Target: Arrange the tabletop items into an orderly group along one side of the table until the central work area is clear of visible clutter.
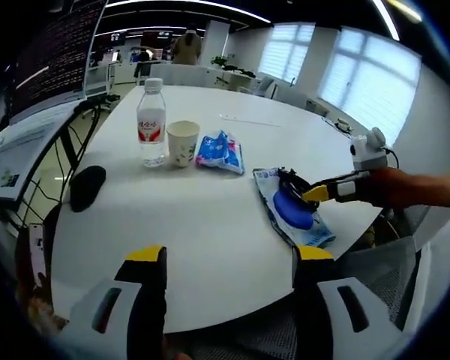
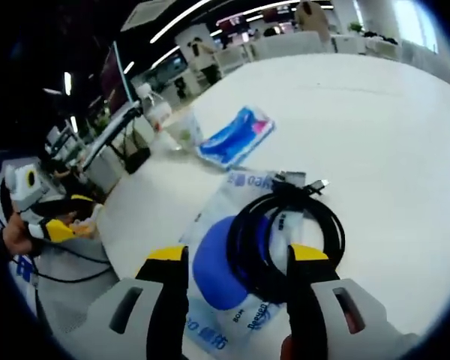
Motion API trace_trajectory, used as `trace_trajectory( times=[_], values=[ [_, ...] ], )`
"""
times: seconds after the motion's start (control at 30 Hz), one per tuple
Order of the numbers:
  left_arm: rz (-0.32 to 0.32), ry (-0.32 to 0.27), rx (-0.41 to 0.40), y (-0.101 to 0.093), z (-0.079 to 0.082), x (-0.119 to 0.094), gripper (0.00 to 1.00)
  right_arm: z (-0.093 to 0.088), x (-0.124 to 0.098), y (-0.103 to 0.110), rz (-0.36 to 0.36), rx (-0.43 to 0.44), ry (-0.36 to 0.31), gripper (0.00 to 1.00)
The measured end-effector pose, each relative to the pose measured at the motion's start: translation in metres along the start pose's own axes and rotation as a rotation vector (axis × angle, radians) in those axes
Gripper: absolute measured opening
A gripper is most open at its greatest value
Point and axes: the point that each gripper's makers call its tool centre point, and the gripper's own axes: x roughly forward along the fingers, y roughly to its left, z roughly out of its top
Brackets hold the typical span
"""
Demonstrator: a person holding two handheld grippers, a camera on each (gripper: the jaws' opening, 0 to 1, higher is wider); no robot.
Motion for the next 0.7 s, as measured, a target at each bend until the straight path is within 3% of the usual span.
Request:
trace_trajectory(
  times=[0.57, 0.63, 0.7],
  values=[
    [-0.002, 0.0, -0.01, -0.001, -0.002, -0.002, 0.68, -0.002, 0.021, -0.002, 0.002, 0.082, 0.012, 0.41],
    [0.0, 0.002, -0.007, -0.001, -0.003, -0.002, 0.68, 0.0, 0.023, -0.004, -0.009, 0.093, 0.005, 0.36],
    [0.004, 0.006, 0.002, 0.0, -0.004, -0.002, 0.67, -0.001, 0.023, -0.014, -0.069, 0.059, 0.002, 0.26]
  ],
)
